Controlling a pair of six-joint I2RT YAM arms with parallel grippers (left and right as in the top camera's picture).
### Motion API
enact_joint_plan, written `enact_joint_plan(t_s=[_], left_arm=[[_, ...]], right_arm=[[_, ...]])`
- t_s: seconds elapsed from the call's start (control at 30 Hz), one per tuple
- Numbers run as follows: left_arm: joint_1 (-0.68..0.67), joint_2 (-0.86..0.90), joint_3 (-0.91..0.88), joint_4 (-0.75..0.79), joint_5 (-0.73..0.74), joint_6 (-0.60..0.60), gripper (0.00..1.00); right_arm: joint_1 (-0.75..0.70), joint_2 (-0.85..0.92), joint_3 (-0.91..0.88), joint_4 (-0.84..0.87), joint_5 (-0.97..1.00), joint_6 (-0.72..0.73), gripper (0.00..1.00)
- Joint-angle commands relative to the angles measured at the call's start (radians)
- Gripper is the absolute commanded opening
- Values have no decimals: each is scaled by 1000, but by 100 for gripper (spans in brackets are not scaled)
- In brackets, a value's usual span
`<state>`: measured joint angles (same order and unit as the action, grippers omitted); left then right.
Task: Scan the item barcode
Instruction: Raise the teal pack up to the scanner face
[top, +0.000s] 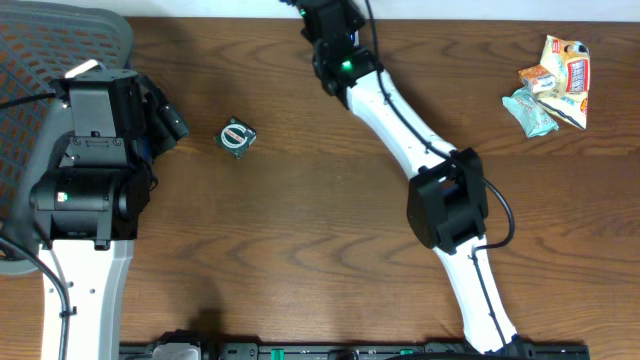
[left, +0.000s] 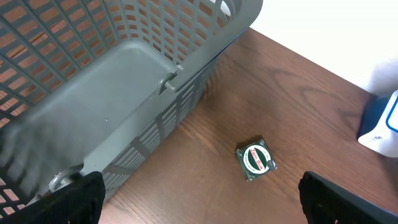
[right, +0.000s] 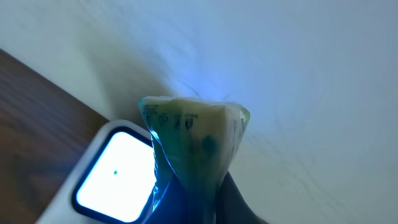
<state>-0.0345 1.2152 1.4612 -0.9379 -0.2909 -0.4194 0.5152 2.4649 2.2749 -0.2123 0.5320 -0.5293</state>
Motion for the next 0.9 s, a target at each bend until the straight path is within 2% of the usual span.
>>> enact_joint_plan(t_s=[0.0, 0.43, 0.77, 0.87], left_arm=[[3, -7, 13, -1, -10, -5, 97], [3, -7, 13, -1, -10, -5, 98], [3, -7, 13, -1, -10, -5, 98], [3, -7, 13, -1, -10, -5, 98]], right_arm=[[-40, 13, 15, -1, -67, -78, 1], [-53, 66, 15, -153, -121, -70, 1], [-52, 62, 17, -127, 25, 3, 1], [-76, 37, 19, -111, 180, 139, 1]])
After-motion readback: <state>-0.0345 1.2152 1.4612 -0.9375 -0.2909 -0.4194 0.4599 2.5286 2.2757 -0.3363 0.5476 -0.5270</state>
